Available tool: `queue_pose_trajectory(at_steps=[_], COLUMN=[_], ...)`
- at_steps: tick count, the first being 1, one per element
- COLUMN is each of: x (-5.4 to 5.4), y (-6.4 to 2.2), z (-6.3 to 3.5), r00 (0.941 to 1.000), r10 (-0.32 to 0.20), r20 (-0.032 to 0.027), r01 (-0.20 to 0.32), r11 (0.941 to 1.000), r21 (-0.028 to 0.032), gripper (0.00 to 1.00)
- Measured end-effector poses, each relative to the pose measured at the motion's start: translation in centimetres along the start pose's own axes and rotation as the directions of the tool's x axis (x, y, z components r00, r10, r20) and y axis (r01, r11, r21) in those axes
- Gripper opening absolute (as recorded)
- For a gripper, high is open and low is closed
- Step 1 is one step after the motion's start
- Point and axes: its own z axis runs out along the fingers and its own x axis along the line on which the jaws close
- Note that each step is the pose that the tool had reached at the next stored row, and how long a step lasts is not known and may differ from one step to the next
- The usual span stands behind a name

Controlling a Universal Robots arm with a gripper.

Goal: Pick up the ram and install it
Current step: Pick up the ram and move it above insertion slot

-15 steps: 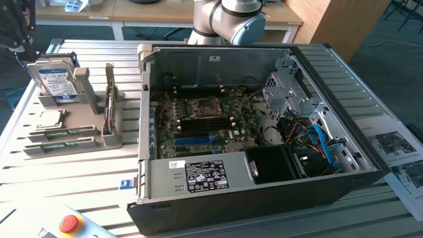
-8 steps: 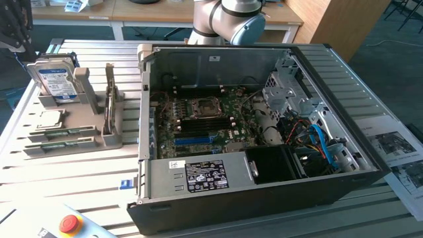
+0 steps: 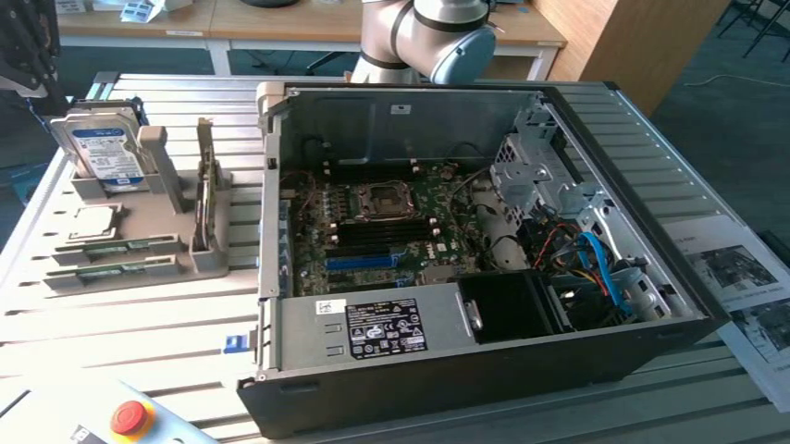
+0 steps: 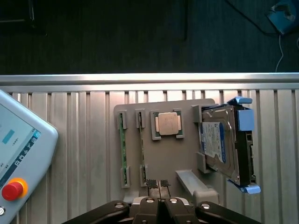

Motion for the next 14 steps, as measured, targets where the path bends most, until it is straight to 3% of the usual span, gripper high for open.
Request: queue_pose_trajectory(at_steps=[4,14], x=[0.01,0.00], y=[0.00,-0.01], z=[0.01,0.12], r00=[0.9988,0.9986], r10=[-0.049,-0.052], r20=[-0.0021,-0.0024], r01=[0.049,0.052], r11=[0.9988,0.9987], r21=[-0.0010,-0.0011], gripper=[0.10,0.10])
